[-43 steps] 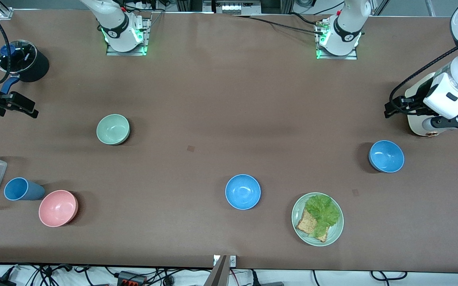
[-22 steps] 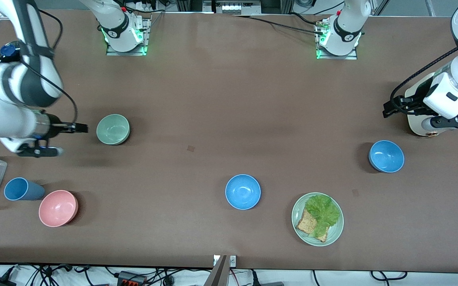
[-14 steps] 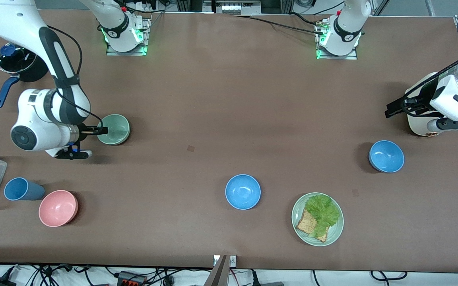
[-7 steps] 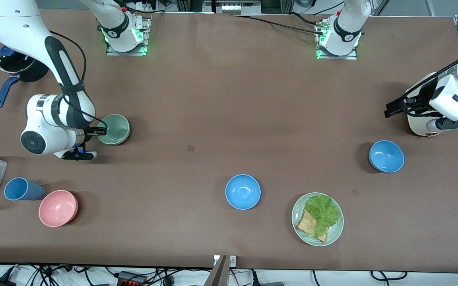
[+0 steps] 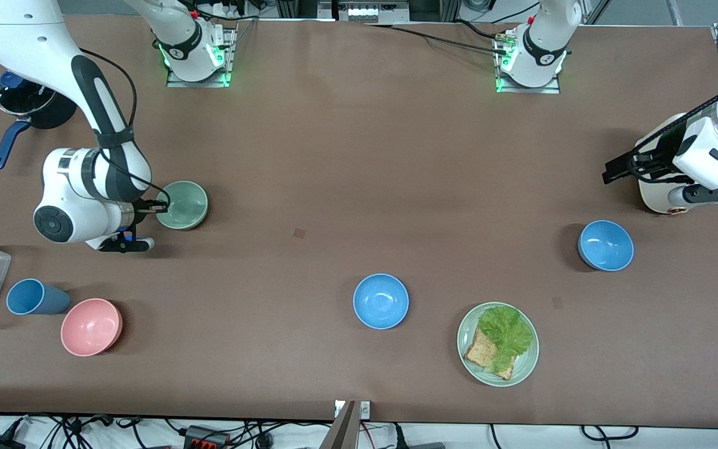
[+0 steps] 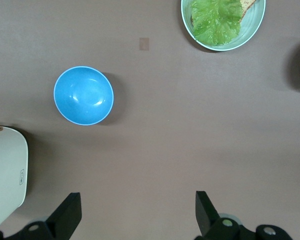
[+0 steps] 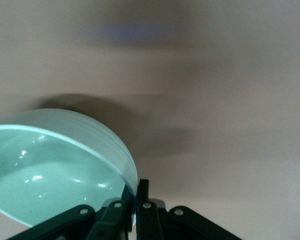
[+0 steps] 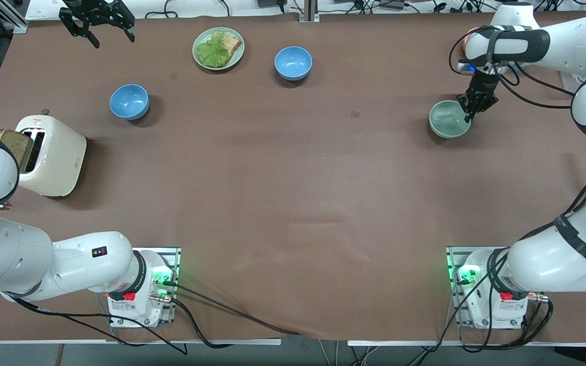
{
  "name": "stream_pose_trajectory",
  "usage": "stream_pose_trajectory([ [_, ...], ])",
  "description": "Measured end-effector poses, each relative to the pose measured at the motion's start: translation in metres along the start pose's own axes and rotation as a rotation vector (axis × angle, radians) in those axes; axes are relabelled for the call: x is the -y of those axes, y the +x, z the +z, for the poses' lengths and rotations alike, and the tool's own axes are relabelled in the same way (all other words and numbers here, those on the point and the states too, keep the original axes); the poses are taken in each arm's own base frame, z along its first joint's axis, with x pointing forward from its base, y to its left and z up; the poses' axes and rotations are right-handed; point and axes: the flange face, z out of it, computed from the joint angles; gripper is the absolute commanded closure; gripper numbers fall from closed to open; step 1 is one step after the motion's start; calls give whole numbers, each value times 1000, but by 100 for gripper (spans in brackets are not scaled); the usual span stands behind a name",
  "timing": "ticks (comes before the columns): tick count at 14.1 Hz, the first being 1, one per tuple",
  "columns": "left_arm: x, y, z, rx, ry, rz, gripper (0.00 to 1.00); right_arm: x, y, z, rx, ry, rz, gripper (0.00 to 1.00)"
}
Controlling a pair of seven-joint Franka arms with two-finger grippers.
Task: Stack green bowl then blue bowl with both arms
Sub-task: 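Carry the green bowl to mid-table while the left gripper reaches the blue bowl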
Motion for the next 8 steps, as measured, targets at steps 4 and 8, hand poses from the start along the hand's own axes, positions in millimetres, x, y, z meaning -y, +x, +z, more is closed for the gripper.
stream_pose_trajectory([
  [4,1,-2,1,17,2,-1,0,115,8,-49,-96,53,-86,100],
  [8,0,-2,2,21,2,1,0,246,-9,-63,-113,117,-74,100],
])
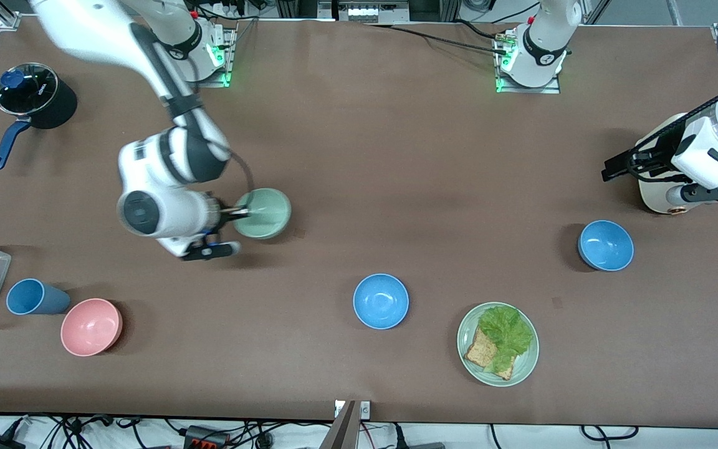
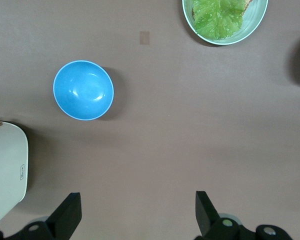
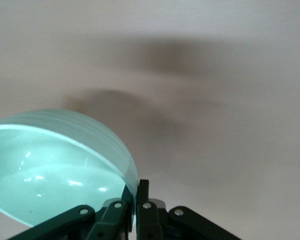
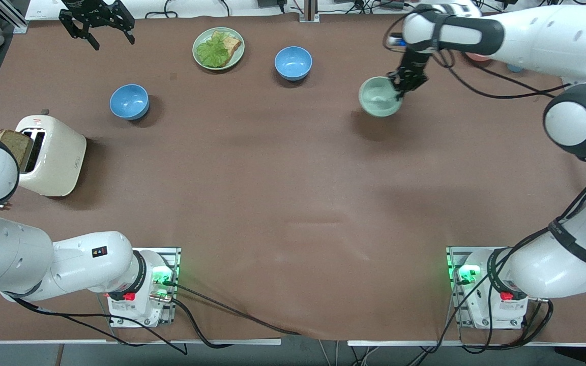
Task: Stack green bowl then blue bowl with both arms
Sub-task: 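Carry the green bowl to mid-table while the left gripper reaches the blue bowl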
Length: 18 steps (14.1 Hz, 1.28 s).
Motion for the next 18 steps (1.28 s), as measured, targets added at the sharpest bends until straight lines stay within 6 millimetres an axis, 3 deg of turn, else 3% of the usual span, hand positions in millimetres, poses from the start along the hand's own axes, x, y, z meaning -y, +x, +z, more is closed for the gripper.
stream_pose_trajectory([
  [3,0,0,0,4,0,0,0,80,-11,29,42,49,56,100],
  [5,4,2,3,9,-1,-7,0,120,-19,51,79,75,74,100],
  [7,21,11,16,32,-9,-35,0,152,-31,74,106,59,62,100],
  [10,65,44,55,68,-43,-56,0,178,-44,100,126,33,57,100],
  [14,123,87,123,71,-64,-32,0,190,-47,126,124,24,64,100],
  [15,128,93,137,76,-43,-23,0,191,-48,132,131,19,63,61],
  [16,129,97,147,75,-30,-15,0,192,-49,136,136,14,64,1],
  [18,128,100,165,72,-21,-4,0,195,-49,136,130,14,101,0],
])
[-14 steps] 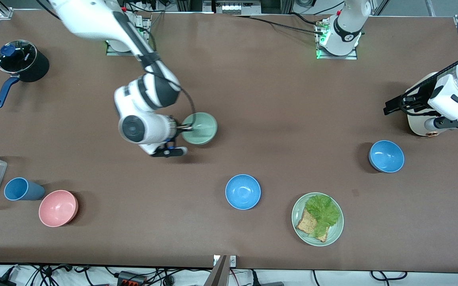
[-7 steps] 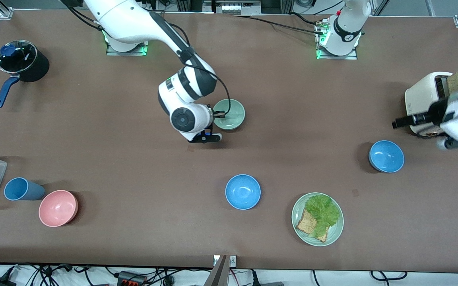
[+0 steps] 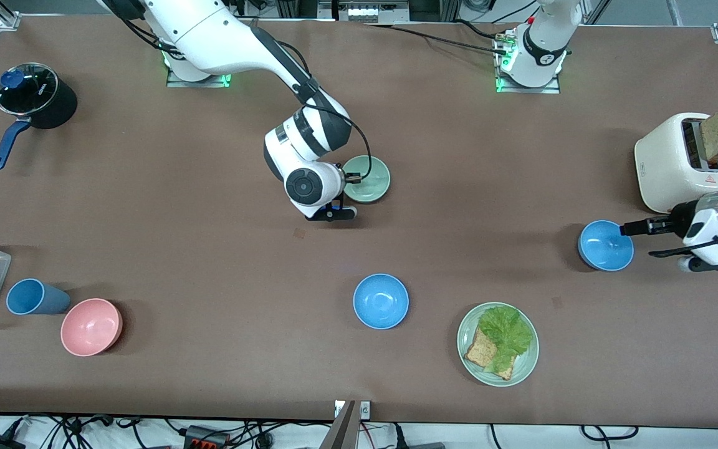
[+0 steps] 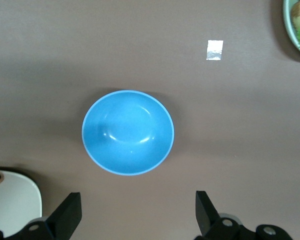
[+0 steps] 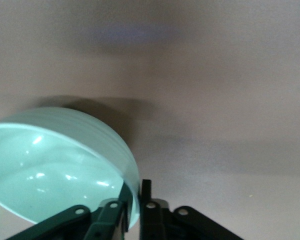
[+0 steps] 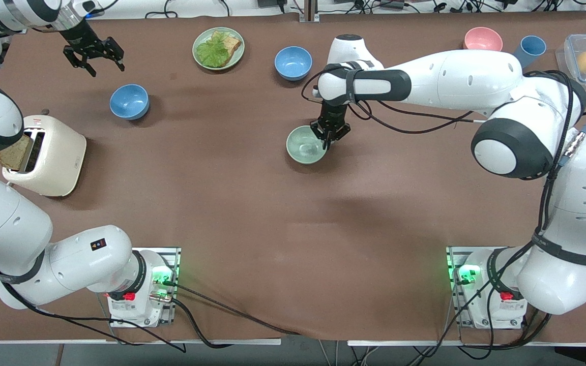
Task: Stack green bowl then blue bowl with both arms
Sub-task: 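Carry the green bowl to mid-table while the left gripper reaches the blue bowl, then release the green bowl with the right gripper while the left gripper lifts the blue bowl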
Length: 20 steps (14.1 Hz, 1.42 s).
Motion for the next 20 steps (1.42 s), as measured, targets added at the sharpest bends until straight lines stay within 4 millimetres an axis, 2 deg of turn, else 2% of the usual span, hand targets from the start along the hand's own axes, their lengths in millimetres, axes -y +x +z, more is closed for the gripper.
stream_pose_trajectory([
  [2,0,0,22,-17,11,17,0,10,3,-23,-40,30,44,0],
  [4,4,-3,49,-33,32,31,0,13,4,-75,-105,71,66,0],
  [5,8,-6,62,-37,39,39,0,5,3,-109,-134,84,81,0],
  [6,12,-8,73,-39,50,59,0,-10,2,-147,-168,99,101,0],
  [8,34,-6,86,-46,54,100,0,-54,4,-220,-251,137,160,0],
  [9,51,-4,93,-55,46,124,0,-79,5,-251,-295,140,184,0],
  [10,66,-2,100,-62,38,144,1,-101,5,-273,-341,119,195,0],
  [12,82,0,114,-61,26,161,8,-131,6,-302,-423,54,209,0],
  [14,81,2,128,-52,16,169,18,-154,8,-318,-466,14,235,0],
  [16,78,5,139,-50,9,174,36,-184,10,-331,-470,-8,281,0],
  [17,77,5,142,-50,7,175,49,-201,12,-338,-473,-15,305,0],
  [19,77,6,144,-54,6,176,72,-240,14,-357,-494,-28,310,0],
  [20,78,7,143,-56,7,177,80,-261,14,-368,-504,-32,285,0],
])
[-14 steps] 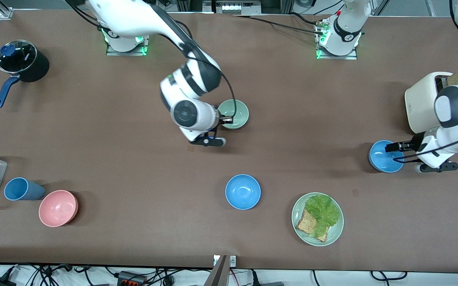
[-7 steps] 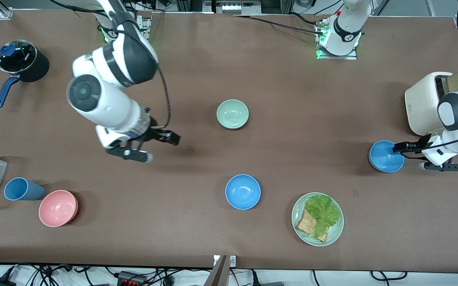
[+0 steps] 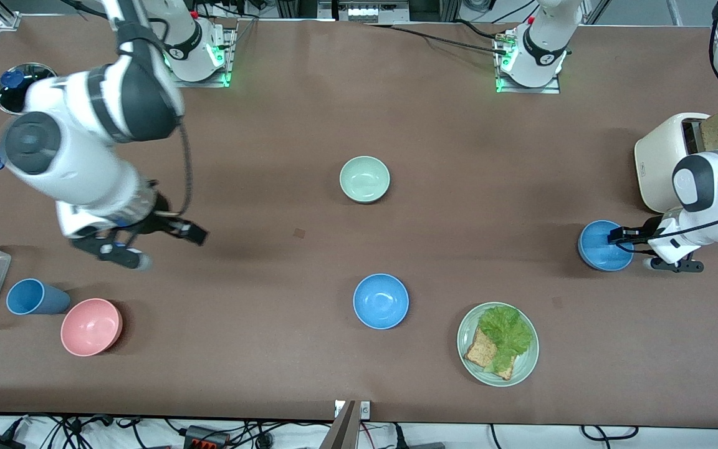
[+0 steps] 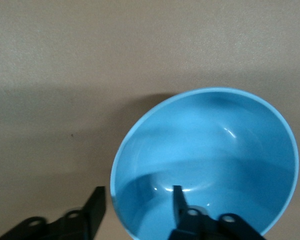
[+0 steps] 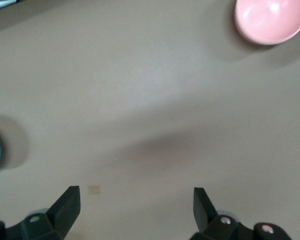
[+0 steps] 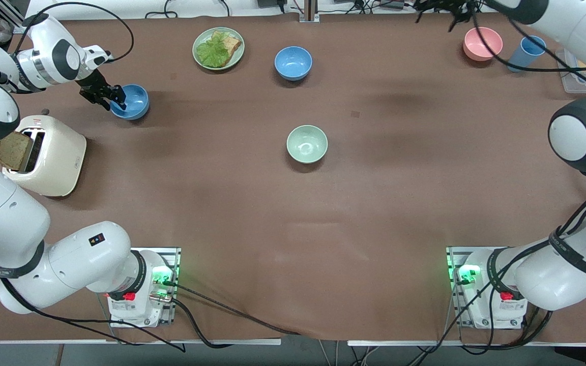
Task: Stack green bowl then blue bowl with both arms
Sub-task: 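Release the green bowl with the right gripper while the left gripper lifts the blue bowl, then carry the blue bowl with the left gripper over the green bowl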
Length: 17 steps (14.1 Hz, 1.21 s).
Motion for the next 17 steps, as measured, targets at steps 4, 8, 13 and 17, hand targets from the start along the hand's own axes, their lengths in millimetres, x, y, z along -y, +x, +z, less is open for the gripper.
stream_pose_trajectory([
  [4,1,2,-3,-6,2,1,100,-82,36,-26,-21,51,-63,0],
  [8,-7,3,-11,20,-7,17,100,-159,50,-64,-66,51,-142,0],
  [13,-94,4,-111,97,-23,28,100,-194,30,-102,-28,-3,-224,0],
  [17,-214,-13,-178,143,-76,-140,100,-200,16,-90,23,-34,-244,0],
])
